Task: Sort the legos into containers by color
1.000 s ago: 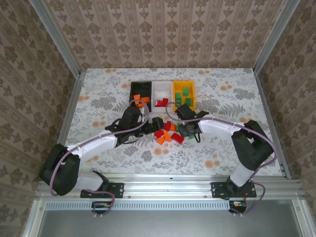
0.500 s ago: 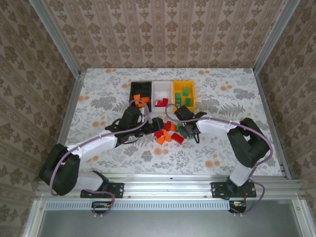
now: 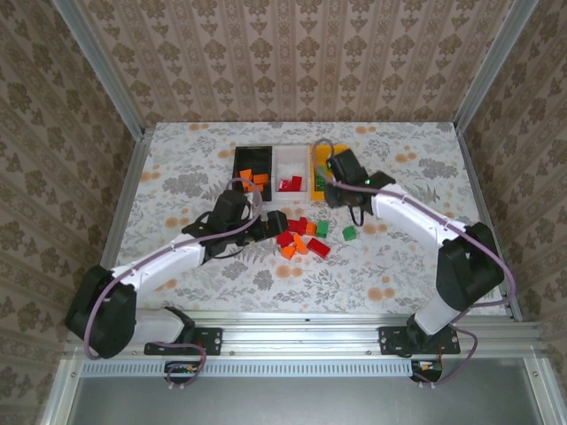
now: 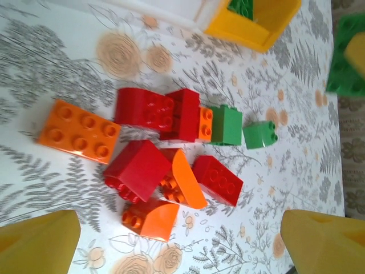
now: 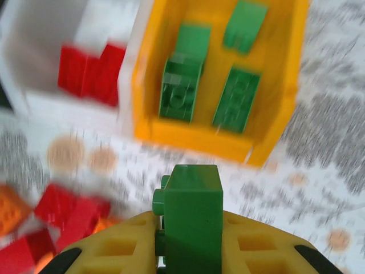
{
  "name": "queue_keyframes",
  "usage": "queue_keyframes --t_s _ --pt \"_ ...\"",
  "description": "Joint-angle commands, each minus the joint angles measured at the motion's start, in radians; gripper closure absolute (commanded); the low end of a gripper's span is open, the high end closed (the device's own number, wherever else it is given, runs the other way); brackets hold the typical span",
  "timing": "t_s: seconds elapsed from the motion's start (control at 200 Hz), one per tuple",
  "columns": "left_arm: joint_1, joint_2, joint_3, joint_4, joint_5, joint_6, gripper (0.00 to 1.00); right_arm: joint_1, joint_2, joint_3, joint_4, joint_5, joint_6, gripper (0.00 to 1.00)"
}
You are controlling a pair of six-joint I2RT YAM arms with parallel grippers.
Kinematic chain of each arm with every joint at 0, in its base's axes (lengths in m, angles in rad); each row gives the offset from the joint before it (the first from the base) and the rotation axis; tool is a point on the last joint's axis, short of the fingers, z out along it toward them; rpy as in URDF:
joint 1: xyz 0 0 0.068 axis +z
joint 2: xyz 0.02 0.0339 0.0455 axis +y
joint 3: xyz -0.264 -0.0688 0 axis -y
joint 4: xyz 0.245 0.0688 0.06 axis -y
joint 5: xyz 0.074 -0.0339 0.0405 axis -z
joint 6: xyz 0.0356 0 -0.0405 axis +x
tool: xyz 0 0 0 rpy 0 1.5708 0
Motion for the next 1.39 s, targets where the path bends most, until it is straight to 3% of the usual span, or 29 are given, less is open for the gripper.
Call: queue_keyframes --t_s 0.0,0.345,0.605,0.755,0.905,1.225,1.39 --pt "0.041 -0.073 0.012 -0.089 -0.050 0.018 0.00 -0.044 0.153 0.136 -0.022 -0.002 -0.014 0.75" --pt "0.100 -0.193 -0.078 -0.122 -0.029 0.003 0.00 -0.105 0.473 0.485 -0.108 -0.030 -0.013 0.74" --pt "0.110 -0.165 -0.066 -0.093 -0.001 -0.012 0.00 -0.105 0.513 0.556 -0.166 -0.019 -0.032 0.54" --pt "0.103 -0.116 -0.049 -0.108 -0.006 -0.034 0.00 -0.103 0.397 0.491 -0.143 -0.021 -0.031 0.53" --pt "0.073 -0.025 -0.007 -0.187 -0.098 -0.136 0.00 -0.064 0.190 0.296 -0.058 -0.034 -0.004 0.53" --pt "-0.054 0.084 0.056 -0.193 -0.290 -0.685 0.10 0.021 -0.179 -0.151 0.067 -0.005 0.085 0.53" --pt "-0.077 0.191 0.260 -0.401 -0.341 -0.810 0.05 0.025 -0.305 -0.278 0.070 -0.002 0.105 0.52"
